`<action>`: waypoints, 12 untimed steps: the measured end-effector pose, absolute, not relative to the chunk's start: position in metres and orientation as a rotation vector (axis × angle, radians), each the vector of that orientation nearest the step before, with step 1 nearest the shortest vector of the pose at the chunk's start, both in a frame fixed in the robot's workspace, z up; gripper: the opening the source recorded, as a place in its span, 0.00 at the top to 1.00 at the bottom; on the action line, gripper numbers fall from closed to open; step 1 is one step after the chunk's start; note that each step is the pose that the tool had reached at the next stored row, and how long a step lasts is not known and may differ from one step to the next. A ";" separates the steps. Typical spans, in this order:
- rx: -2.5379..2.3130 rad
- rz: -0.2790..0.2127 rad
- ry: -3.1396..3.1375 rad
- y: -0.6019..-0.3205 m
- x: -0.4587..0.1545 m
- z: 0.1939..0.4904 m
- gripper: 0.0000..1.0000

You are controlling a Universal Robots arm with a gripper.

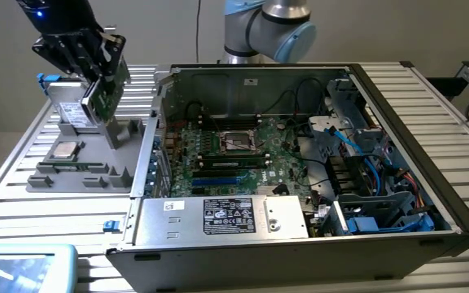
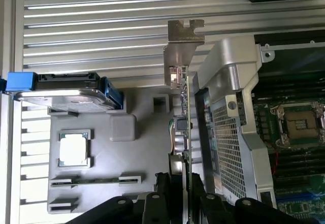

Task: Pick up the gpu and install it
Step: 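Pick up the gpu and move the gpu toward the slot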

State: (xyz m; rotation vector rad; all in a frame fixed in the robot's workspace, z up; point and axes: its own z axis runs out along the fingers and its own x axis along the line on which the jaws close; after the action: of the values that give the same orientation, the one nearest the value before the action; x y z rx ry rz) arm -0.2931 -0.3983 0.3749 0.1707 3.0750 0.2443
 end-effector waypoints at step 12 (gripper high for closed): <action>0.174 0.245 3.095 -0.402 -0.250 0.415 0.71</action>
State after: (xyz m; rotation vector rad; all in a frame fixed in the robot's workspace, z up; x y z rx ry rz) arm -0.2501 -0.4017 0.4153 0.1743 3.0951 0.2448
